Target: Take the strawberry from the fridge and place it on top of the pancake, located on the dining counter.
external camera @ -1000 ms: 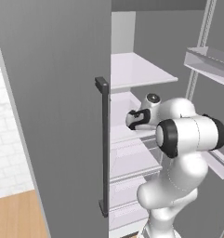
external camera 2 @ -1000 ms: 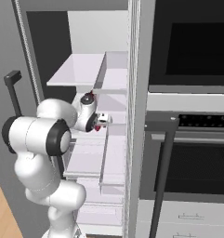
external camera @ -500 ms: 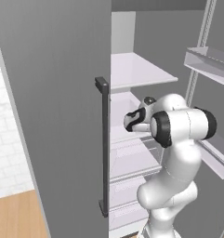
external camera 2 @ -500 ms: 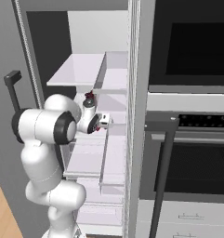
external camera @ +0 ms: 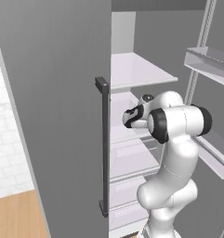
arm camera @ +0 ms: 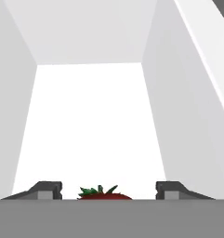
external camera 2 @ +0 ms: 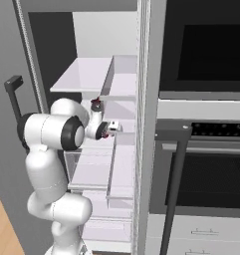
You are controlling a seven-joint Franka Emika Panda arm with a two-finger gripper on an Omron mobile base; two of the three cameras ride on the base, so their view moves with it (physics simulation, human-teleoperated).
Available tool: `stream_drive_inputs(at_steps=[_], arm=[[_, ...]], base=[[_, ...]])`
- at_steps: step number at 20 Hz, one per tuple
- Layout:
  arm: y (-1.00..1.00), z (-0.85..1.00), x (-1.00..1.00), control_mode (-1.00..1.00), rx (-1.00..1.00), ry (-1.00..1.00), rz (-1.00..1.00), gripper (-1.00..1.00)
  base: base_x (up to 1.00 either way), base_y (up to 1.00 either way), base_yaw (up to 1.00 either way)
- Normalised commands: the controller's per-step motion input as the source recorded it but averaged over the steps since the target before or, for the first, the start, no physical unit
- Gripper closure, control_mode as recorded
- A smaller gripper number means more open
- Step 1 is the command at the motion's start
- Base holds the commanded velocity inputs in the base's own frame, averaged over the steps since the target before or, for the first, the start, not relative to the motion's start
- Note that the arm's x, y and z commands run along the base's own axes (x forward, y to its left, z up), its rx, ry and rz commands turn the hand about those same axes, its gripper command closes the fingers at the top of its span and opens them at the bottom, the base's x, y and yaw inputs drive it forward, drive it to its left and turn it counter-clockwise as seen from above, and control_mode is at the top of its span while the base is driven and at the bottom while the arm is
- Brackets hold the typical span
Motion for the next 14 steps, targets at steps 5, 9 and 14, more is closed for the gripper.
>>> stream_drive_inputs(at_steps=[5,9,14], arm=[[0.00,-0.37,-0.27,-1.00,0.00,0.22,-0.05,1.00],[0.00,-0.27,-0.60,-1.00,0.03,0.09,-0.10,1.00],[0.00,-0.07,-0.92,-1.00,0.13,-0.04,-0.11,1.00]], base=[[0.00,0.00,0.00],[0.00,0.00,0.00],[0.00,0.00,0.00]])
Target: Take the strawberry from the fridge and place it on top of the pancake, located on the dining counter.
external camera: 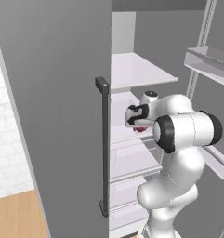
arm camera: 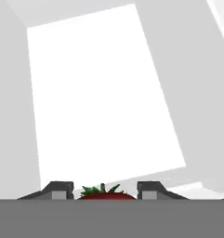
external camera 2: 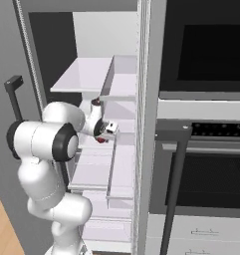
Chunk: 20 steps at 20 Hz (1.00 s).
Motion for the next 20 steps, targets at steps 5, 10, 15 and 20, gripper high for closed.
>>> stream_drive_inputs(at_steps=[5,10,15,20], arm=[[0.00,0.30,-0.87,-1.00,0.04,-0.06,-0.06,1.00],[0.00,0.97,-0.79,-1.00,-0.11,0.00,0.00,1.00],[0.01,0.59,-0.85,-1.00,-0.12,0.00,0.00,1.00],[0.00,0.42,-1.00,-1.00,0.01,-0.01,0.00,1.00]], base=[[0.00,0.00,0.00],[0.00,0.00,0.00],[0.00,0.00,0.00],[0.00,0.00,0.00]])
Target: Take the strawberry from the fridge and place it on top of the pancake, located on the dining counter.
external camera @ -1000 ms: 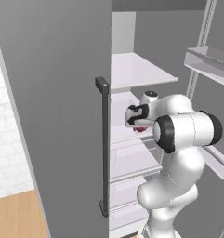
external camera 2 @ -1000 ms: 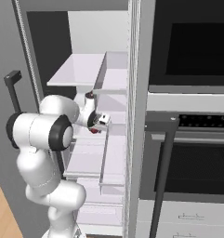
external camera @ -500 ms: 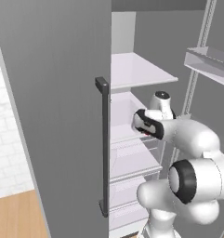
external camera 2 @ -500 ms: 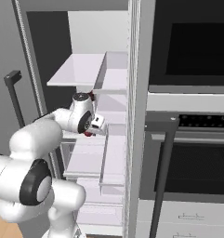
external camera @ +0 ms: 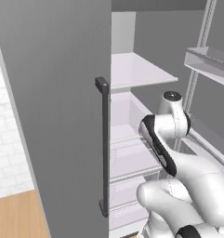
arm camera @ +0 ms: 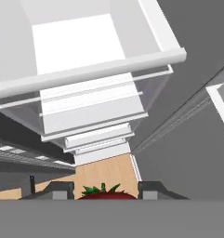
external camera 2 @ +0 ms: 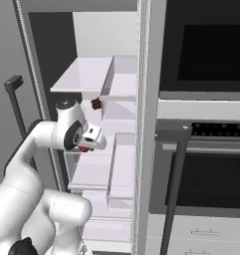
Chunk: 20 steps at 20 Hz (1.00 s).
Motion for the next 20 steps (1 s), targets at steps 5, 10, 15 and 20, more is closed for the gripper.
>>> stream_drive_inputs(at_steps=[5,10,15,20], arm=[[0.00,0.55,-1.00,-1.00,0.00,-0.02,0.00,1.00],[0.02,0.35,-1.00,-1.00,0.00,-0.08,0.00,1.00],[0.04,0.01,-0.42,-1.00,0.00,-0.04,0.00,1.00],[0.02,0.00,-0.02,-1.00,0.00,-0.01,0.01,1.00]], base=[[0.00,0.00,0.00],[0.00,0.00,0.00],[0.00,0.00,0.00],[0.00,0.00,0.00]])
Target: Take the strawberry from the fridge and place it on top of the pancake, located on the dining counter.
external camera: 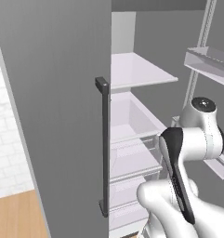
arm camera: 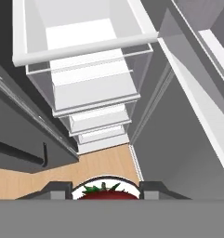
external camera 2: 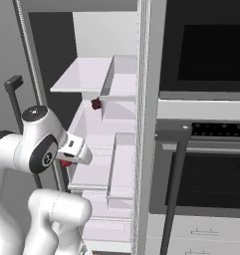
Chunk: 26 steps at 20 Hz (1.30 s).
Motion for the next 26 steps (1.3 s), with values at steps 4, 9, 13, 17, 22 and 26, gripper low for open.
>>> stream_drive_inputs(at_steps=[4,9,13,17,22,26], arm=[[0.00,0.00,-0.21,1.00,0.00,0.00,0.00,1.00],[0.00,0.00,0.00,1.00,0.00,0.00,0.00,1.00],[0.00,0.00,0.00,1.00,0.00,0.00,0.00,1.00],[0.00,0.00,0.00,1.00,0.00,0.00,0.00,1.00],[0.00,0.00,0.00,1.00,0.00,0.00,0.00,1.00],[0.00,0.00,0.00,1.00,0.00,0.00,0.00,1.00]], base=[[-0.20,0.06,0.00],[-1.00,0.16,-0.21],[-0.90,0.23,-0.69],[-0.31,0.02,-0.87],[0.00,-0.32,-0.88],[0.00,-0.74,-0.77]])
